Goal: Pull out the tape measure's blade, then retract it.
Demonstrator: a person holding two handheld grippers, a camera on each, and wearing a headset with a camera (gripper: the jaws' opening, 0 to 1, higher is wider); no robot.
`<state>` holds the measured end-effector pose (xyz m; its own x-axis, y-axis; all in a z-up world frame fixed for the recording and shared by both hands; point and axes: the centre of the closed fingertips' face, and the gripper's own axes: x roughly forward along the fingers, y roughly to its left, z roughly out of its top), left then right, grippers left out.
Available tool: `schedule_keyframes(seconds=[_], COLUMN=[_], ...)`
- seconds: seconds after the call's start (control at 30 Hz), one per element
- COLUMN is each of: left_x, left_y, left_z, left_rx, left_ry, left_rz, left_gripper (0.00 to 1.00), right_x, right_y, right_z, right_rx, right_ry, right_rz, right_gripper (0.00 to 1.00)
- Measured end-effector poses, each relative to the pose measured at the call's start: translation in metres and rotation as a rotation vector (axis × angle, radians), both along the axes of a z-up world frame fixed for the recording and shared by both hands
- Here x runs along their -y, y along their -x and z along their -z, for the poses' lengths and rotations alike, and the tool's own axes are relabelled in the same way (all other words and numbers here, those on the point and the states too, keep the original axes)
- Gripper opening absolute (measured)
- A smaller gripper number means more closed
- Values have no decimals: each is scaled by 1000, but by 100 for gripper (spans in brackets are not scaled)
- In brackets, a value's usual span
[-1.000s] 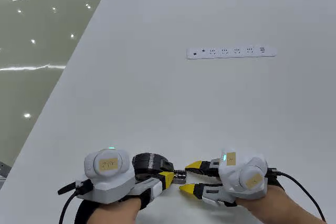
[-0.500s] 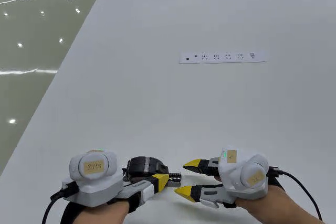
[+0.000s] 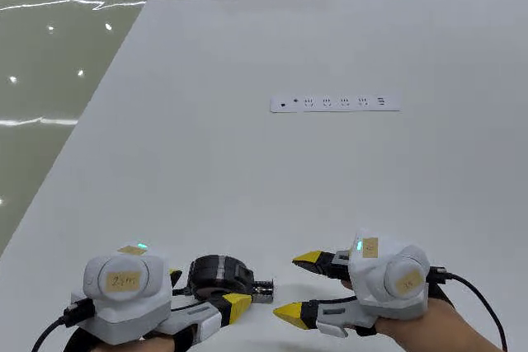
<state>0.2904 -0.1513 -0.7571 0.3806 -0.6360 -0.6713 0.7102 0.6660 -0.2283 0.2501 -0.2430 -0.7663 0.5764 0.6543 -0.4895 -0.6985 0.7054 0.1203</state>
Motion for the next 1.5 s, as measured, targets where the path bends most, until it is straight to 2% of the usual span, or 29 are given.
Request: schedule_keyframes(seconds=[0.1, 0.27, 0.33, 0.53, 0.7, 0.97, 1.07, 1.3, 1.5], left_x=[-4, -10, -14, -25, -30, -41, -47, -57, -63], left_y=[2, 5, 6, 3, 6, 10, 7, 9, 10], left_z=[1, -6, -6, -11, -16, -18, -18, -20, -21], left_rx=[8, 29, 37, 65, 81, 87, 105, 105, 119], left_ry=[-8, 10, -4, 11, 23, 42, 29, 35, 29], left_rz=[28, 68, 90, 114, 147, 161, 150, 157, 162], left_gripper=[68, 69, 70, 73, 75, 78, 83, 86, 89], right_x=[3, 13, 18, 29, 40, 59, 66, 80, 94], right_y=[4, 11, 14, 24, 30, 42, 48, 60, 74], right_z=[-4, -9, -12, -14, -16, -19, -19, -20, -16], right_rx=[-4, -14, -20, -34, -41, -53, -58, -69, -85], right_ry=[2, 6, 5, 21, 22, 31, 47, 49, 59], right_rz=[13, 38, 56, 82, 114, 167, 179, 224, 259], right_gripper=[48, 52, 54, 60, 63, 70, 71, 76, 82])
